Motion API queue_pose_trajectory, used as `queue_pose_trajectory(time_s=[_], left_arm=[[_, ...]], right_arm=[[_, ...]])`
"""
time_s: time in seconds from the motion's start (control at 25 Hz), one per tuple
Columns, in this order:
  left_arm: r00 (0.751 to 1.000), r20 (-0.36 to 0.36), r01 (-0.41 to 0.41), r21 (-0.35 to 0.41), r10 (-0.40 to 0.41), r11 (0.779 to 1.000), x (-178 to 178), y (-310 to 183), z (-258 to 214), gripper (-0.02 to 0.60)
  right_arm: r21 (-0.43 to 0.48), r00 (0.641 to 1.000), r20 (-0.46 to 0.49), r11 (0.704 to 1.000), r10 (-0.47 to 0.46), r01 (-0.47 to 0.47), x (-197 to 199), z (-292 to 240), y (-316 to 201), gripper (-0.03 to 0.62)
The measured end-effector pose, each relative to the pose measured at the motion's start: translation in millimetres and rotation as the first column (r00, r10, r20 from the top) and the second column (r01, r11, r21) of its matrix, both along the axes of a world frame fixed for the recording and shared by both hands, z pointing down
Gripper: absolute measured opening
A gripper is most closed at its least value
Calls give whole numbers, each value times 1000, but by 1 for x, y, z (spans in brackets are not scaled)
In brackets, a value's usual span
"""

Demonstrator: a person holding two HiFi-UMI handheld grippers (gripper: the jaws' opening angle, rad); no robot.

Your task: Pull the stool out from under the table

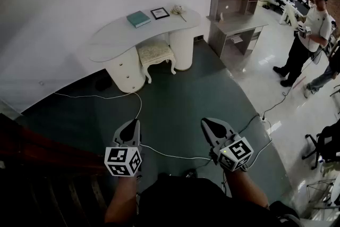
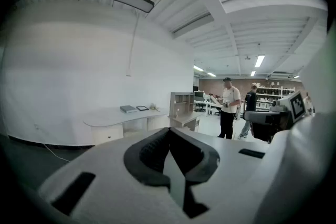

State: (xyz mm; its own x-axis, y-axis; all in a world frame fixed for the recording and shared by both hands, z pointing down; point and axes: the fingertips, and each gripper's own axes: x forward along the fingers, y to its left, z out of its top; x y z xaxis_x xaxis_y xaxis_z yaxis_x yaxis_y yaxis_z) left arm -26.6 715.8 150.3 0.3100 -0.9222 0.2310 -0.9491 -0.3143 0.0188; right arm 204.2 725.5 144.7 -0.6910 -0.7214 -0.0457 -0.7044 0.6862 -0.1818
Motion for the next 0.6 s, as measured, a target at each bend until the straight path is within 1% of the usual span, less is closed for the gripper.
queue_pose_trajectory(time_s=[0.44,0.52,0.6], left_arm=[[1000,-6,4,-28,-4,1000,42,8,14,9],[1000,-7,3,-34,-4,999,47,9,17,9],[1000,-7,2,-43,-2,999,50,9,21,9]], right_arm=[[9,1000,-14,1000,-13,13,41,10,3,3],[-2,1000,-4,1000,-20,20,45,13,4,3],[-21,999,26,999,-34,35,47,16,5,3]])
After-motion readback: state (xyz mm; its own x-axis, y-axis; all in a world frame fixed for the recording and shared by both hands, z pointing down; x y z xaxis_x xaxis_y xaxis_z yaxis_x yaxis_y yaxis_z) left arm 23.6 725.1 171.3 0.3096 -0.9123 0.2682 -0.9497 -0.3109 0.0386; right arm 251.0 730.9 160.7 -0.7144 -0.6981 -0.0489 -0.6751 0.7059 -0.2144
